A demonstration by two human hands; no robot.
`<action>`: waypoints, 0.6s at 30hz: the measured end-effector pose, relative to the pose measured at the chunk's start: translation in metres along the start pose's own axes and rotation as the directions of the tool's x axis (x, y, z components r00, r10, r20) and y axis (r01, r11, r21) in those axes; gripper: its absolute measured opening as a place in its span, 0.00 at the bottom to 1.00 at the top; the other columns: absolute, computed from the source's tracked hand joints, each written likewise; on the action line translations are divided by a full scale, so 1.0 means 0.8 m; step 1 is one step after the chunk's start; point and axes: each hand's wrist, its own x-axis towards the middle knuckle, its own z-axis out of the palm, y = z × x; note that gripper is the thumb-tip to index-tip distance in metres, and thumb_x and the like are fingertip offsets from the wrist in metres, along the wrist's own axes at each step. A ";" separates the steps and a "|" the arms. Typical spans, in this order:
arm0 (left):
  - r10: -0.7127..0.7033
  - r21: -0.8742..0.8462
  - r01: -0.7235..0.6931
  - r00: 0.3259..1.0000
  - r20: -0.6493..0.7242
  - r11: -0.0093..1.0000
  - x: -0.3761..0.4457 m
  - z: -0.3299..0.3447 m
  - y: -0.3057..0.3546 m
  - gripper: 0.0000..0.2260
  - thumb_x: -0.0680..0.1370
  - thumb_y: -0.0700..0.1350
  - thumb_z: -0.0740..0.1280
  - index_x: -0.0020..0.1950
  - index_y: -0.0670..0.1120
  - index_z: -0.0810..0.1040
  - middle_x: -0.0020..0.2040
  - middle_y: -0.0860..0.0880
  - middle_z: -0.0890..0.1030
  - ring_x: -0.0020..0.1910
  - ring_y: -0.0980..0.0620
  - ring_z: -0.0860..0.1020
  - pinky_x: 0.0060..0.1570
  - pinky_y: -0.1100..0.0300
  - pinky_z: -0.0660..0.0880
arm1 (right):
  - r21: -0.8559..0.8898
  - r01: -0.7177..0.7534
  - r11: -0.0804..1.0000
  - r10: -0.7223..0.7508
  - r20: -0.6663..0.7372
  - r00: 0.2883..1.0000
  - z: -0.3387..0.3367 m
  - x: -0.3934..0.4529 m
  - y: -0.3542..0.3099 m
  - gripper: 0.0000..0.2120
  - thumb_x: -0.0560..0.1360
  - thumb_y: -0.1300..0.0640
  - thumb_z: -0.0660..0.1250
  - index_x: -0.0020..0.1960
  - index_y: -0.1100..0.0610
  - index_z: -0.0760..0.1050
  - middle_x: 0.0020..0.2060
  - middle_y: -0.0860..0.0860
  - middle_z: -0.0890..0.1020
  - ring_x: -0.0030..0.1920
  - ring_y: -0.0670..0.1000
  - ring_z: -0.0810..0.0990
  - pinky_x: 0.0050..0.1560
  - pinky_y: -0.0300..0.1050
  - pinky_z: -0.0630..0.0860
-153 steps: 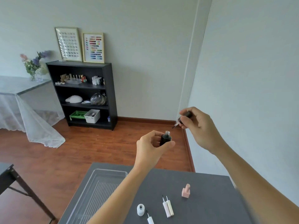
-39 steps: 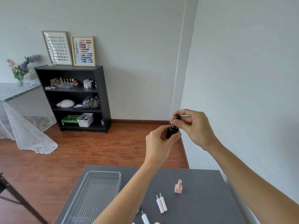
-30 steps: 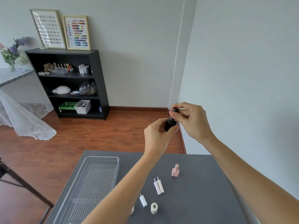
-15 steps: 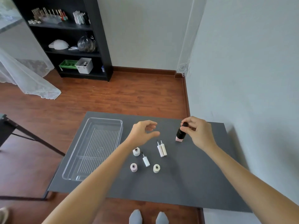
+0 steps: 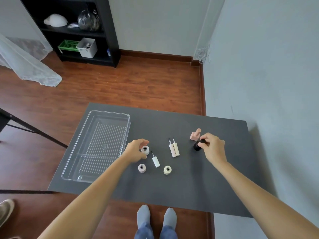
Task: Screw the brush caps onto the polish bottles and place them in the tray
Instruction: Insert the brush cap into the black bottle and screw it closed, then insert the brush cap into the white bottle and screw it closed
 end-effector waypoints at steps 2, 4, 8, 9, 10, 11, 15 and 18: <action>-0.006 0.009 0.007 1.000 -0.020 1.000 0.001 0.008 -0.005 0.27 0.69 0.31 0.73 0.68 0.45 0.76 0.60 0.47 0.81 0.62 0.49 0.78 0.59 0.60 0.73 | -0.004 -0.008 1.000 0.008 0.002 1.000 0.004 0.002 0.001 0.05 0.74 0.66 0.70 0.49 0.61 0.80 0.46 0.57 0.84 0.55 0.59 0.80 0.52 0.44 0.71; 0.000 -0.006 -0.001 0.997 -0.076 1.000 0.000 0.014 -0.009 0.24 0.69 0.33 0.74 0.64 0.45 0.79 0.54 0.49 0.83 0.57 0.49 0.80 0.53 0.64 0.72 | -0.008 -0.004 1.000 0.004 0.000 1.000 0.007 0.002 0.002 0.05 0.74 0.66 0.71 0.50 0.61 0.80 0.47 0.58 0.84 0.55 0.58 0.80 0.52 0.43 0.70; 0.023 -0.017 -0.026 0.989 -0.143 1.000 -0.001 0.019 -0.011 0.18 0.70 0.36 0.76 0.58 0.46 0.82 0.44 0.54 0.80 0.39 0.60 0.77 0.41 0.74 0.68 | -0.020 0.015 1.000 -0.015 -0.017 1.000 0.010 0.003 0.001 0.07 0.73 0.68 0.71 0.50 0.62 0.80 0.47 0.58 0.85 0.51 0.59 0.82 0.50 0.41 0.70; 0.028 -0.019 -0.031 0.988 -0.155 0.999 -0.001 0.019 -0.012 0.17 0.70 0.36 0.76 0.57 0.47 0.82 0.43 0.54 0.80 0.38 0.62 0.76 0.40 0.76 0.67 | -0.022 0.022 1.000 -0.022 -0.010 1.000 0.010 0.002 -0.001 0.08 0.72 0.68 0.72 0.51 0.61 0.79 0.48 0.57 0.85 0.51 0.59 0.82 0.50 0.41 0.71; 0.030 -0.025 -0.035 0.985 -0.170 0.999 -0.001 0.019 -0.012 0.16 0.70 0.37 0.76 0.56 0.47 0.83 0.42 0.54 0.81 0.38 0.60 0.77 0.40 0.76 0.67 | -0.015 0.033 0.999 -0.033 0.000 0.999 0.010 0.000 -0.004 0.11 0.71 0.69 0.72 0.52 0.60 0.78 0.50 0.56 0.85 0.52 0.58 0.82 0.51 0.41 0.72; 0.028 -0.037 -0.035 0.982 -0.188 0.999 -0.002 0.018 -0.012 0.15 0.70 0.37 0.76 0.55 0.47 0.83 0.42 0.53 0.81 0.40 0.56 0.78 0.41 0.74 0.68 | -0.008 0.053 0.999 -0.053 0.003 0.999 0.010 -0.003 -0.007 0.15 0.71 0.69 0.73 0.54 0.58 0.77 0.51 0.54 0.85 0.52 0.56 0.81 0.51 0.41 0.72; 0.012 -0.121 -0.049 0.958 -0.287 0.991 -0.007 0.012 -0.015 0.12 0.70 0.38 0.75 0.52 0.46 0.82 0.45 0.50 0.84 0.46 0.51 0.82 0.45 0.65 0.71 | -0.124 0.245 0.962 -0.257 -0.096 0.962 0.028 -0.030 -0.027 0.18 0.71 0.63 0.74 0.58 0.56 0.74 0.52 0.52 0.80 0.57 0.57 0.73 0.54 0.47 0.72; 0.010 -0.164 -0.069 0.942 -0.334 0.984 -0.010 0.005 -0.014 0.10 0.70 0.38 0.75 0.50 0.46 0.82 0.44 0.50 0.84 0.44 0.53 0.82 0.37 0.68 0.72 | -0.187 0.400 0.897 -0.401 0.033 0.915 0.064 -0.048 -0.056 0.07 0.74 0.60 0.71 0.51 0.59 0.77 0.43 0.53 0.80 0.54 0.59 0.75 0.56 0.53 0.72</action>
